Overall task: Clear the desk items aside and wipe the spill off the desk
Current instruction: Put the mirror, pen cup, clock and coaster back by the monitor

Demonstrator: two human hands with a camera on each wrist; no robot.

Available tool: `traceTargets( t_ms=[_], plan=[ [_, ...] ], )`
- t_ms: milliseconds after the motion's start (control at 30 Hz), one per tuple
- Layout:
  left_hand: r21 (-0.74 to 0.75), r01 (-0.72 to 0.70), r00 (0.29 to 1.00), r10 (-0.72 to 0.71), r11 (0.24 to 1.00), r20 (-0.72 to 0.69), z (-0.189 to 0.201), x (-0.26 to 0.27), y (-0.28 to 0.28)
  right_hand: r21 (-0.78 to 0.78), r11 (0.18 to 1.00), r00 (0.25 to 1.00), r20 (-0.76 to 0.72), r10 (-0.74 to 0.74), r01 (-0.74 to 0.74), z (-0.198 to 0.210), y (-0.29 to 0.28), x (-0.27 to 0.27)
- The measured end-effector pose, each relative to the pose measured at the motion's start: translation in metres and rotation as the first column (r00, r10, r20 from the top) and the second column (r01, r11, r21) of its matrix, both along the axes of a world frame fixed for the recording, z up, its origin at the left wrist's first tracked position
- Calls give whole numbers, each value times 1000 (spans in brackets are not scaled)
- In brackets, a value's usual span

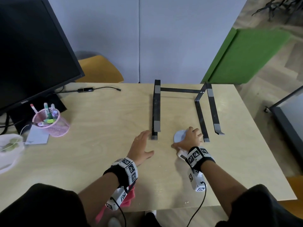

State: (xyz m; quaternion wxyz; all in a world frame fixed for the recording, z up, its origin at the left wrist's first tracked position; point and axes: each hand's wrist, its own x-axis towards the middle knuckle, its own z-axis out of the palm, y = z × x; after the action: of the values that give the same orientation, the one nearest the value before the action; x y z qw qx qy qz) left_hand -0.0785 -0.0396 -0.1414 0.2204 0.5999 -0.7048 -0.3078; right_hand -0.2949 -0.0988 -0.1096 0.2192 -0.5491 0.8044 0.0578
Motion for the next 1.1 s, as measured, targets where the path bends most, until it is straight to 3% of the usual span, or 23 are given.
traceTargets(
  t_ms=[100,233,367,567,733,900,1100],
  plan=[
    [-4,-56,996,55,998,-66,7,5,-3,-54,998,1000,-7,-19,19,5,3,-1],
    [-82,-187,971,171,979,-167,27,13,-17,-263,963,990,143,-12,50,27,-3,0],
    [-141,-309,909,249,941,-333,63,11,-40,-466,885,954,273,127,15,71,-23,18],
    [-39,-309,748,218,950,-626,116,-2,-70,-650,734,897,183,403,-197,131,-36,81],
    [-21,-359,712,259,933,-653,130,12,-72,-667,673,854,106,509,-318,129,-30,129],
    [29,-447,719,378,894,-582,111,54,-55,-584,696,788,147,597,-418,118,-18,156],
    [250,-674,562,703,695,-436,76,127,-17,-482,708,758,128,640,-516,103,0,179]
  ],
)
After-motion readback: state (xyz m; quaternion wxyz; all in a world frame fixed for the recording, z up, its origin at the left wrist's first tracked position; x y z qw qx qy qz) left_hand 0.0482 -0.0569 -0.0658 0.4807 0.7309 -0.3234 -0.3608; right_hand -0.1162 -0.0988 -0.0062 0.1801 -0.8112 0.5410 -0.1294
